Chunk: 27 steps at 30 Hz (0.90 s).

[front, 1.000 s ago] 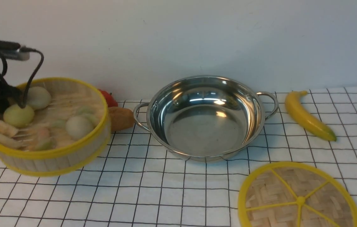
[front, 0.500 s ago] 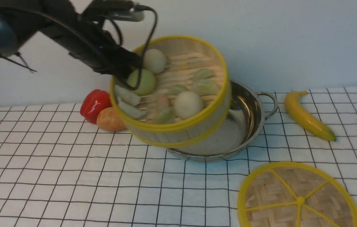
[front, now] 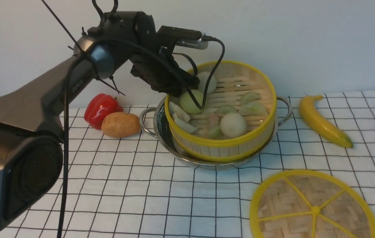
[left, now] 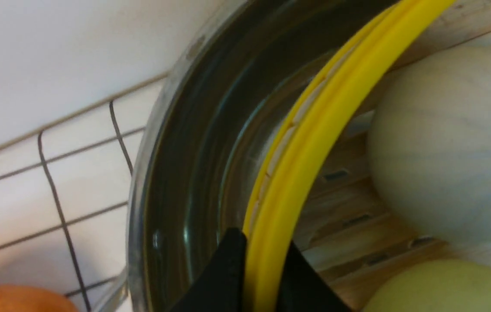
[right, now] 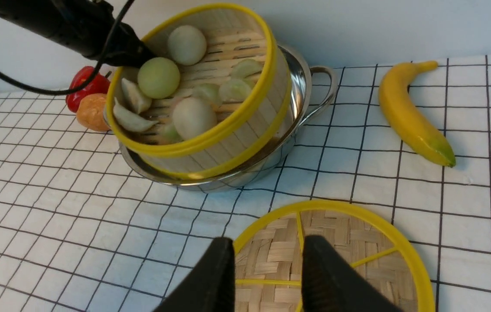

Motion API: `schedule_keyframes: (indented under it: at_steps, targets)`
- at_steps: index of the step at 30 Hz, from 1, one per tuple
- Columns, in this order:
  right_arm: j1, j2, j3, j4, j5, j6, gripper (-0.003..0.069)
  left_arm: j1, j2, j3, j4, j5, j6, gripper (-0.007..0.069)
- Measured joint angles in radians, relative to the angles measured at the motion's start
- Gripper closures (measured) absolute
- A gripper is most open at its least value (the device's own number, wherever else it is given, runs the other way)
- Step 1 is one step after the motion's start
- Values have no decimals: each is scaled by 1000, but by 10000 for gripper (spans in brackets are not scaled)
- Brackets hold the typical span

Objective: Place the steamer in the pot on the white tablecloth, and put the lid on the steamer.
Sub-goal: 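Place the bamboo steamer basket with dumplings into the steel pot with the left gripper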

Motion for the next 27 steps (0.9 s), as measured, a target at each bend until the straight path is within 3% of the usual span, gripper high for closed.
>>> schedule_keyframes:
  at_steps: [13, 24, 27]
  targets:
    - [0, 0, 0, 5, 2, 0, 419, 0, 72, -9, 102, -32, -33, 595]
    - [0, 0, 0, 6, 2, 2, 419, 0, 122, -9, 99, -88, -39, 592]
    - [0, 0, 0, 6, 2, 2, 419, 1, 128, -9, 97, -89, -39, 558]
